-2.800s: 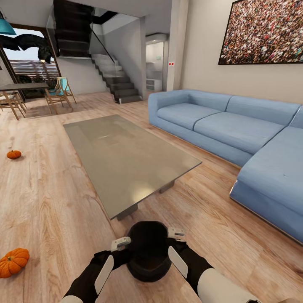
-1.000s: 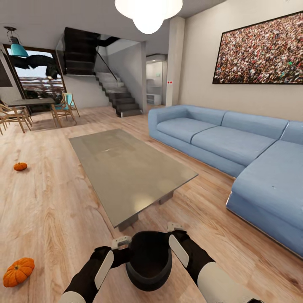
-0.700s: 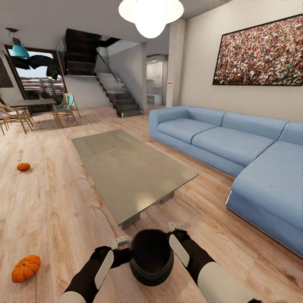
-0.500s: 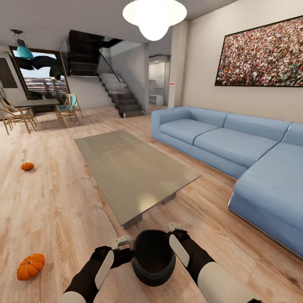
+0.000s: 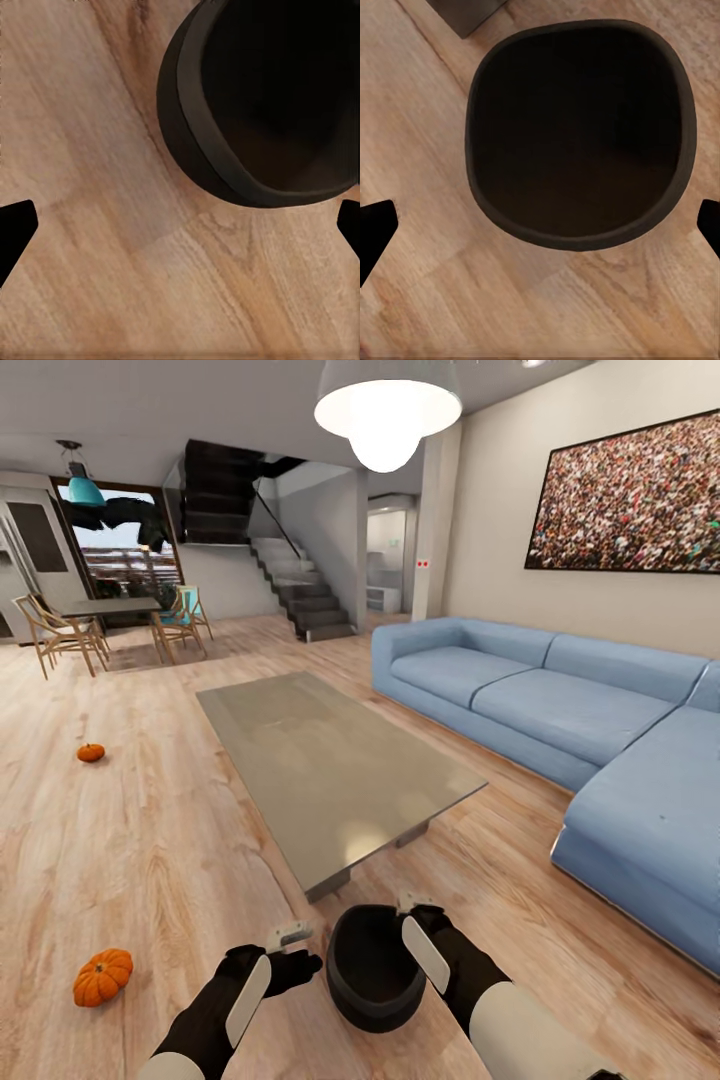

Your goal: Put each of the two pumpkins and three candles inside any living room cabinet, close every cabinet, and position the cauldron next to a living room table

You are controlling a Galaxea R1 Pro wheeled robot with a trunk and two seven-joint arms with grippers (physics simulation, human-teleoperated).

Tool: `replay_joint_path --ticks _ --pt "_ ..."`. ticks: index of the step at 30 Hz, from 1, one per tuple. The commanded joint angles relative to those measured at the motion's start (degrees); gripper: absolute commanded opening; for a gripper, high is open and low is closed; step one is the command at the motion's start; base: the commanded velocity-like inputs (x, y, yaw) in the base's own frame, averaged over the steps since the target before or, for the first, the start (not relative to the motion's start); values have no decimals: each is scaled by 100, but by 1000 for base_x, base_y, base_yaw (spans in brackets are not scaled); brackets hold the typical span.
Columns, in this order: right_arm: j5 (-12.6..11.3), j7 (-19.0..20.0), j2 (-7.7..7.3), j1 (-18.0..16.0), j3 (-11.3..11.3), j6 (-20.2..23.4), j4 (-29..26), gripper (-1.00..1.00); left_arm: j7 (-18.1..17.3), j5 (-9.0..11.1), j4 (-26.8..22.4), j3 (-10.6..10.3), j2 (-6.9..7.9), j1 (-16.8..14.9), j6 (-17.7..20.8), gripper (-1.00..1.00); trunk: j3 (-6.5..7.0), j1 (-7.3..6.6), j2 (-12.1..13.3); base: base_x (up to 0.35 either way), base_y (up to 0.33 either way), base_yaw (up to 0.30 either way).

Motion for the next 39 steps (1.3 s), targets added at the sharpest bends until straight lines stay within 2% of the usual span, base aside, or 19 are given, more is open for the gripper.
replay_joint_path --ticks 1,6,11,13,14,21,26,27,31,34,35,39 --pt "-2 -1 0 1 0 63 -40 100 0 -1 1 0 -3 0 0 100 18 -23 42 -16 4 0" --pt "-5 -4 0 -3 -29 266 -118 100 0 -1 2 0 4 0 51 100 108 -132 242 -5 1 0" --pt "-9 -1 0 -2 -351 591 -146 100 4 -1 33 19 34 -83 424 100 198 -242 443 0 0 0" --pt "-7 -2 0 7 -460 660 -155 100 7 -3 51 120 40 -112 545 100 234 -286 523 0 0 0" --pt "-14 3 0 45 -521 731 -183 100 8 -1 68 301 37 -126 672 100 252 -308 563 0 0 0" --pt "30 -6 0 89 -530 947 -200 100 7 -7 205 402 66 -131 728 100 377 -462 844 0 0 0" --pt "39 -108 -49 168 -540 870 -195 100 10 -37 704 406 240 -132 670 100 467 -572 1044 0 0 0" --pt "74 -199 -75 449 -527 570 -198 100 9 -41 950 408 428 -132 644 100 485 -594 1084 0 0 0" --pt "89 -286 -84 676 -500 390 -198 100 4 -37 1035 403 616 -132 627 100 557 -681 1245 0 0 0" --pt "93 -304 -77 865 -496 346 -198 100 4 -36 1131 393 738 -132 392 100 611 -747 1365 0 0 0" --pt "92 -303 -92 1032 -507 332 -191 100 8 -39 1555 394 812 -132 -131 100 629 -769 1405 0 0 0" --pt "86 -302 -103 1087 -510 288 -177 100 9 -48 1998 394 850 -132 -506 100 701 -857 1566 0 0 0"
